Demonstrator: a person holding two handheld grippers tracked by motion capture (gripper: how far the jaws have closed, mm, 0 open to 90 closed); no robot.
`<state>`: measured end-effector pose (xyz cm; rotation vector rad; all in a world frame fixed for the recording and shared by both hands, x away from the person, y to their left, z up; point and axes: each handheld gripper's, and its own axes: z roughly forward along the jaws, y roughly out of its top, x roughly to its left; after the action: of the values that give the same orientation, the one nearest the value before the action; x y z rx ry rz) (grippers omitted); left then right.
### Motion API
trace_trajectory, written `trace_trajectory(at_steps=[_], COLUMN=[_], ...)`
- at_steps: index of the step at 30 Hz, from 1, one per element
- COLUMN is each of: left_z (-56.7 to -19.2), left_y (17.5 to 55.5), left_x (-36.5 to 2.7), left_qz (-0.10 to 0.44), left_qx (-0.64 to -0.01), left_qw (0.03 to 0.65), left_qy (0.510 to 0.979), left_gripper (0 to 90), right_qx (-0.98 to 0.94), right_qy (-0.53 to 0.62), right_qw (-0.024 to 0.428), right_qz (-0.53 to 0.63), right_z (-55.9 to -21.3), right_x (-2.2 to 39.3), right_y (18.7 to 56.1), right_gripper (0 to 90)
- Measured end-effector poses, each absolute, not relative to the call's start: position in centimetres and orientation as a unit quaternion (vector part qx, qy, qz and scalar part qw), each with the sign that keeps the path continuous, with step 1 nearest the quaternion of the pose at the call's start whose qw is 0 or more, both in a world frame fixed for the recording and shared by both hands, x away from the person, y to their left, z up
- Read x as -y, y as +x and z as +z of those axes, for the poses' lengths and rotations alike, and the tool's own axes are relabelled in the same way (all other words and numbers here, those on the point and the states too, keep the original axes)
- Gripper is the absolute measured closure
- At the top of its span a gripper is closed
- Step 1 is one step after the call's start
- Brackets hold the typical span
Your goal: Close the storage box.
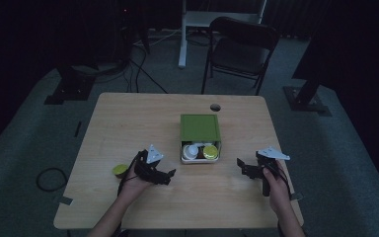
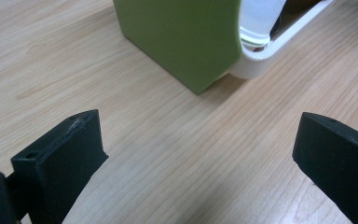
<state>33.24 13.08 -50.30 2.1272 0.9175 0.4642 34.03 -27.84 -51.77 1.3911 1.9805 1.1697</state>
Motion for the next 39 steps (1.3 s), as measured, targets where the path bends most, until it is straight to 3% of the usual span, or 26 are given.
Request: trace_trajectory(at_steps=[39], left_z=[-52.5], left_y=[29.4], left_x=[-18.2], left_qz=[0.17], left_qx=[-0.397], left_qw=[0.349], left_qy=[0.831], left_gripper=[2.1], right_qx=[-0.677], right_qy=[0.594], right_qw=[0.25], right_qz=[0.357], right_z=[-53.8], right_x=[34.0], right_y=[30.6], right_gripper=[9.6])
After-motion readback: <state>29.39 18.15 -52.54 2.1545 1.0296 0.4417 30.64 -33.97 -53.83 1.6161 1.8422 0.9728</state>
